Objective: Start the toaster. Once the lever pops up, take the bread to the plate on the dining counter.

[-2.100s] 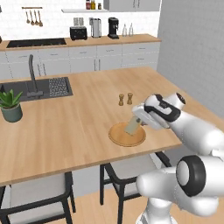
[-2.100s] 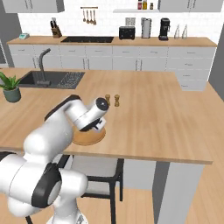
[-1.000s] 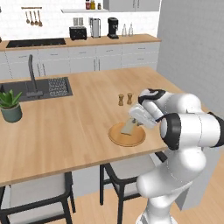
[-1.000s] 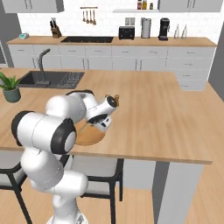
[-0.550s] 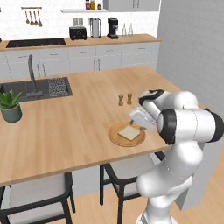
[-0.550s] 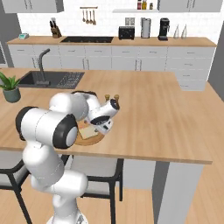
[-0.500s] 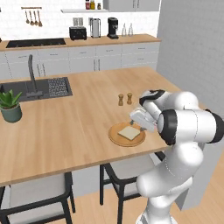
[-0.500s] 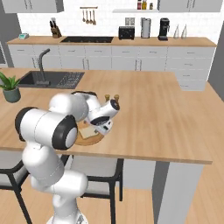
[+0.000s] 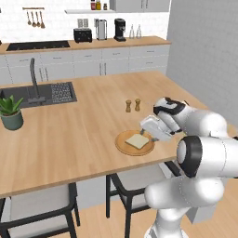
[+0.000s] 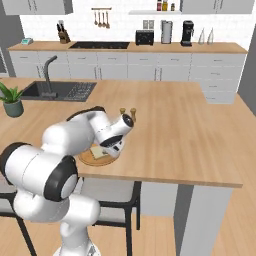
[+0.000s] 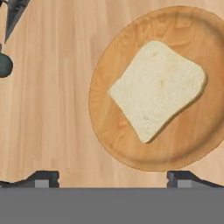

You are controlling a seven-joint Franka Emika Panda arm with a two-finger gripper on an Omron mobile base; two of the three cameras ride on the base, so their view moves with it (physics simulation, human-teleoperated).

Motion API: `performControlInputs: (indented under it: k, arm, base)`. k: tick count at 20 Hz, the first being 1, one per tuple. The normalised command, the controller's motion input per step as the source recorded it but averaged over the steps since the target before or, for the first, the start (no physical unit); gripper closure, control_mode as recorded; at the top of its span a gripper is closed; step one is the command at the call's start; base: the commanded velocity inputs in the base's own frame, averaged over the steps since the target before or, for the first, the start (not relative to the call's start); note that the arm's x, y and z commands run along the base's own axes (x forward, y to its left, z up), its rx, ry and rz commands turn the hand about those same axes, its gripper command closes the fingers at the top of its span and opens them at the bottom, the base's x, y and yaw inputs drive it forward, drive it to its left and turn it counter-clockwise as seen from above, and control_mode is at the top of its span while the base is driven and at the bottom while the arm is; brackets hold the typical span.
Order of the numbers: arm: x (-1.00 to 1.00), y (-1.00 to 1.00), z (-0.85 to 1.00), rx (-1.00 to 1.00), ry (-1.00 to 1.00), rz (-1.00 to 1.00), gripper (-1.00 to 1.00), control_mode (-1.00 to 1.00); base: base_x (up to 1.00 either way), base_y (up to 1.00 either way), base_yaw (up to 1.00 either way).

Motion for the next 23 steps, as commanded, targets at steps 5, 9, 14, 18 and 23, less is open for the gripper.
performControlInputs:
  k: [5,9,14,18,23]
  arm:
    - [-0.45,0.00,1.00,-0.01,-0.01,0.00,-1.00,-1.00]
    - [-0.63,0.00,0.66,-0.07,-0.02,0.00,-1.00,-1.00]
    - [-0.72,0.00,0.18,-0.15,-0.17,0.00,-1.00,-1.00]
    - [-0.56,0.00,0.32,-0.20,-0.19,0.00,-1.00,-1.00]
    - [-0.47,0.00,0.48,-0.17,-0.17,0.00,-1.00,-1.00]
  base:
    - [0.00,0.00,0.00]
    - [0.00,0.00,0.00]
    - [0.00,0.00,0.00]
    - [0.00,0.00,0.00]
    - [0.00,0.00,0.00]
